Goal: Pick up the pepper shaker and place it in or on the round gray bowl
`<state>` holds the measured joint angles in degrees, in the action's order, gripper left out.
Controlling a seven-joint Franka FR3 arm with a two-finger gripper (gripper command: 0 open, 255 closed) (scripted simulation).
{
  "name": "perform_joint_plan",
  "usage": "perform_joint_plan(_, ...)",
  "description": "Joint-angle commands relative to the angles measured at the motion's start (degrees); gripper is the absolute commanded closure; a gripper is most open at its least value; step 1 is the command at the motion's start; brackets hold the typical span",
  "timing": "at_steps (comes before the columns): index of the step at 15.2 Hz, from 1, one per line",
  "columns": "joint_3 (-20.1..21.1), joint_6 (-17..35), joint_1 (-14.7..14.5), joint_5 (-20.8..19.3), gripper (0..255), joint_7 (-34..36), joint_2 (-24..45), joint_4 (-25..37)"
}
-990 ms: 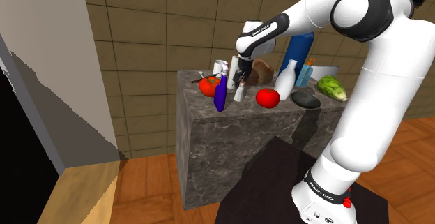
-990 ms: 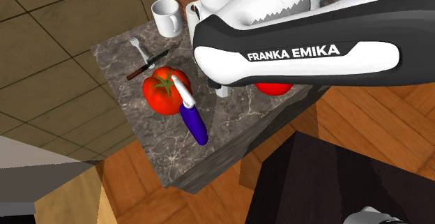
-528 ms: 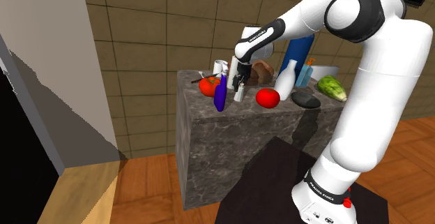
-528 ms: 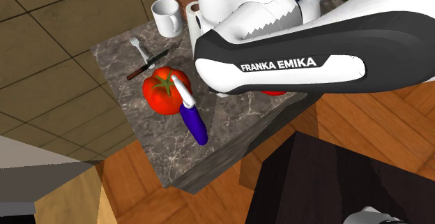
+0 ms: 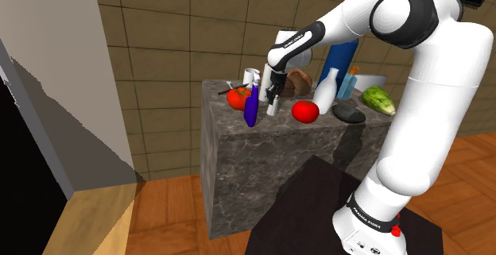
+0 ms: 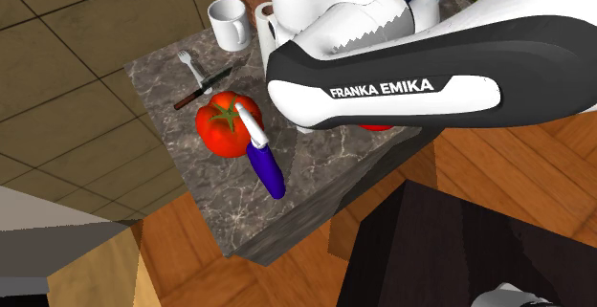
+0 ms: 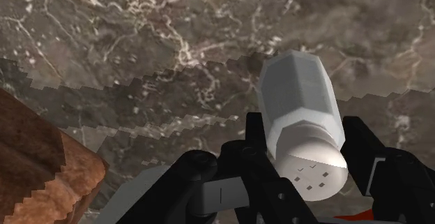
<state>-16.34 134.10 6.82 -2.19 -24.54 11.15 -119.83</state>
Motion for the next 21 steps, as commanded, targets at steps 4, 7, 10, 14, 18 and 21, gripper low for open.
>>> perform_joint_plan(4, 0.0, 0.0, 0.01, 0.01, 255, -0.01, 0.03, 0.01)
perform_joint_plan(7, -0.04, -0.7, -0.04, -0.14, 255, 0.06, -0.44, 0.24)
perform_joint_plan(10, -0.13, -2.81, -0.16, -0.52, 255, 0.19, -1.73, 1.11)
perform_joint_plan(14, -0.2, -5.66, -0.29, -0.96, 255, 0.33, -3.31, 2.43)
perform_joint_plan(18, -0.24, -8.53, -0.4, -1.33, 255, 0.42, -4.71, 3.95)
perform_joint_plan(21, -0.25, -10.71, -0.48, -1.56, 255, 0.45, -5.65, 5.21)
